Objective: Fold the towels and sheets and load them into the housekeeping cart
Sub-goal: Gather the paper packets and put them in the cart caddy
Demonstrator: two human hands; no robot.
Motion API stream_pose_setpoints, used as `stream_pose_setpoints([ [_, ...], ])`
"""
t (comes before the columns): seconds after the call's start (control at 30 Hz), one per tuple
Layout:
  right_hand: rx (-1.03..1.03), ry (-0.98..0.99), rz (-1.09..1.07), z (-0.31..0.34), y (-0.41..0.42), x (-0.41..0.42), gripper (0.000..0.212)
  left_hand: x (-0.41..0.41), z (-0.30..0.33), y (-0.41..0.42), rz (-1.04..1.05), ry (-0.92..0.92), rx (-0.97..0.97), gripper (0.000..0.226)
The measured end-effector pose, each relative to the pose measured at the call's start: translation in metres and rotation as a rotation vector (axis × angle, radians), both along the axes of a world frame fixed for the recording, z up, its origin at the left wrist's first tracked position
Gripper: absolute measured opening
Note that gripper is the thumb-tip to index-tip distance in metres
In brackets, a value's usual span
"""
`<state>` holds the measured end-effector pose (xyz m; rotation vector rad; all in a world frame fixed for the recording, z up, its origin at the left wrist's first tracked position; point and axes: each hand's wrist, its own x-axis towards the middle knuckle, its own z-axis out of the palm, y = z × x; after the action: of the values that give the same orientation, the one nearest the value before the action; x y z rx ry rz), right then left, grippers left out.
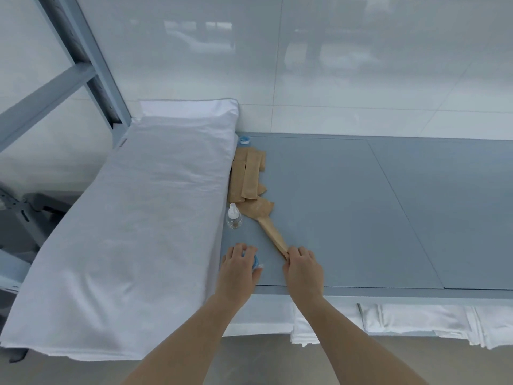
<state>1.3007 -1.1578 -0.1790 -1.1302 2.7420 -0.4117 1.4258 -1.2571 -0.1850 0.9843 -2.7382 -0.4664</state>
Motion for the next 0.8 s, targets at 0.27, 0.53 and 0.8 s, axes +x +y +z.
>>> stream_pose_setpoints([
  [0.27, -0.117, -0.037, -0.112, 0.041, 0.02, -0.003, 0.001, 0.002, 0.047, 0.006, 0.006, 0.095, -0.007, 0.034],
  [0.53, -0.451, -0.048, -0.303, 0.099, 0.06, -0.009, 0.013, -0.021, 0.103, 0.03, -0.017, 0.293, 0.061, 0.034],
  [0.8, -0.581, 0.053, -0.544, 0.124, 0.143, -0.024, 0.011, -0.084, 0.133, 0.091, -0.277, 0.402, 0.061, 0.034],
])
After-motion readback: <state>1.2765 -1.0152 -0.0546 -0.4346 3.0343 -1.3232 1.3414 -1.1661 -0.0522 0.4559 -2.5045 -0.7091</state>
